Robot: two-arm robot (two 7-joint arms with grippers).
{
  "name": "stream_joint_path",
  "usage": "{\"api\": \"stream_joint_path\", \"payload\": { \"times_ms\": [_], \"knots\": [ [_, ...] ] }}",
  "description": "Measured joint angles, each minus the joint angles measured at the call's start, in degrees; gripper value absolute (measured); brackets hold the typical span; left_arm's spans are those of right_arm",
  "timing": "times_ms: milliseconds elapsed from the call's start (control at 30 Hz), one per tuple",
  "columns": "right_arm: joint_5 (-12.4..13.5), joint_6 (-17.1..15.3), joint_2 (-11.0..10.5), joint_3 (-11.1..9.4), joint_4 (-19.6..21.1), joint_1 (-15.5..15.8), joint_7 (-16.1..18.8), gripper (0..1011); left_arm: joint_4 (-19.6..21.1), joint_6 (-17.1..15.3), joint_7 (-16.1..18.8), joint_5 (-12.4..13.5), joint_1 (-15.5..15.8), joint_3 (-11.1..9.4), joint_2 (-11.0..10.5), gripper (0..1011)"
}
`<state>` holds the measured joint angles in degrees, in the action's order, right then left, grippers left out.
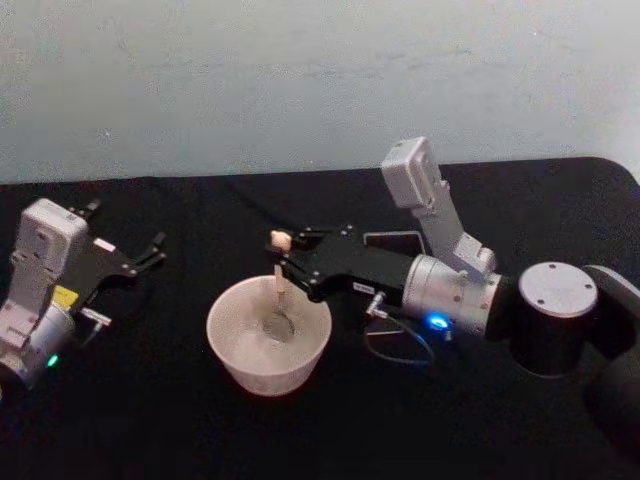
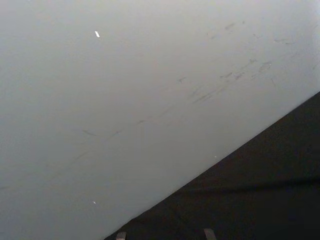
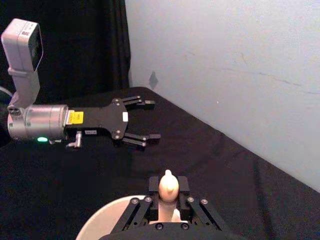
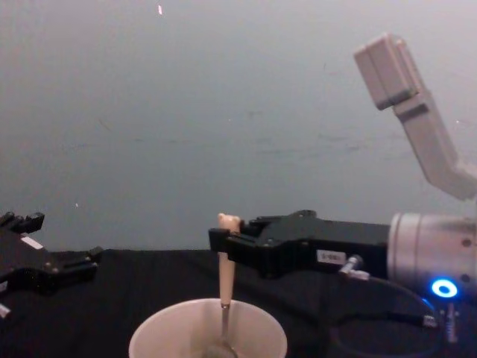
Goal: Pick up the stirring spoon with one hand, stir inside the cup, then place it back in its original position.
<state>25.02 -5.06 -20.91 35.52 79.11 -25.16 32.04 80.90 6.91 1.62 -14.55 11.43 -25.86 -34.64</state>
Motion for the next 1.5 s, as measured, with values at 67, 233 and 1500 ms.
{"api": "stream_joint_path", "payload": {
  "times_ms": [67,233,1500],
  "knots": [
    [-0.04,0.00,-0.46,-0.17,0.51,0.35,0.11,214,0.00,0.00,0.00,0.00,0.00,0.00,0.00,1001],
    [0.21,-0.05,-2.42,-0.93,3.01,1.96,1.02,214,0.00,0.00,0.00,0.00,0.00,0.00,0.00,1001],
    [4.04,-0.37,-5.34,-3.37,8.71,4.44,-0.08,214,0.00,0.00,0.00,0.00,0.00,0.00,0.00,1001]
  ]
}}
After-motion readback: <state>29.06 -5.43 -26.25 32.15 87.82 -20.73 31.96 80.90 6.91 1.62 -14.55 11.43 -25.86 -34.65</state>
